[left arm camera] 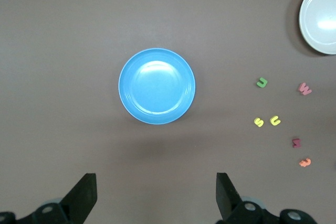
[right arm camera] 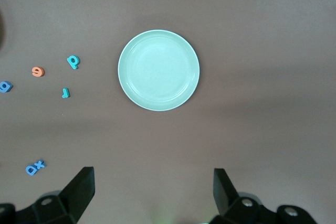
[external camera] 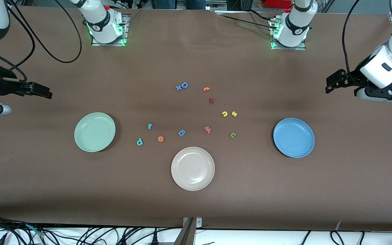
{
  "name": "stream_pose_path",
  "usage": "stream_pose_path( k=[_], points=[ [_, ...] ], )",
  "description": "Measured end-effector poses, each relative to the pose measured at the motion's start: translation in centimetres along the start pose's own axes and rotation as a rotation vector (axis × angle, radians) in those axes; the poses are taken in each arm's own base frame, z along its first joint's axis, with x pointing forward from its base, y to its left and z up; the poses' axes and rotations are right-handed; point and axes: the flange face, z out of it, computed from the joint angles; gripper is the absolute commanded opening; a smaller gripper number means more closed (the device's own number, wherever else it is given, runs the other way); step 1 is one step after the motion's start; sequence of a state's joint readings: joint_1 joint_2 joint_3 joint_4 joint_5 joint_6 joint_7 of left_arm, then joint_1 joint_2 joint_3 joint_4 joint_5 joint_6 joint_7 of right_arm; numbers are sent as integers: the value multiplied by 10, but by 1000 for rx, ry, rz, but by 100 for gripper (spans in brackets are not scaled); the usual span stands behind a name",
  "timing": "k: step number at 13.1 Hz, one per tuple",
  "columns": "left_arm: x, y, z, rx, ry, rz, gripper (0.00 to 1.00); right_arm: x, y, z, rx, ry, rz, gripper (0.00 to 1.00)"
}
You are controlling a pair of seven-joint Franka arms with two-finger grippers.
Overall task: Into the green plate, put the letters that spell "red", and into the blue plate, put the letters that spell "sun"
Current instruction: 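Grasp the green u and teal d with the left and right grippers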
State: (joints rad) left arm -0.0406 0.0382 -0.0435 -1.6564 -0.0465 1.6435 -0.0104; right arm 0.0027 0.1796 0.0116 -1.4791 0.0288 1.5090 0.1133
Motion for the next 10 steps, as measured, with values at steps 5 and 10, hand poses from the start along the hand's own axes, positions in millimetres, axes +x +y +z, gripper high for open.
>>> stream_pose_path(
  k=[5,10],
  points=[
    [29,45,68,-30,-91,69,100,24,-18,28,15,16,-13,100],
    [57,133,158,-32,-100,174,100,63,-83,100,27,32,38,100]
  ],
)
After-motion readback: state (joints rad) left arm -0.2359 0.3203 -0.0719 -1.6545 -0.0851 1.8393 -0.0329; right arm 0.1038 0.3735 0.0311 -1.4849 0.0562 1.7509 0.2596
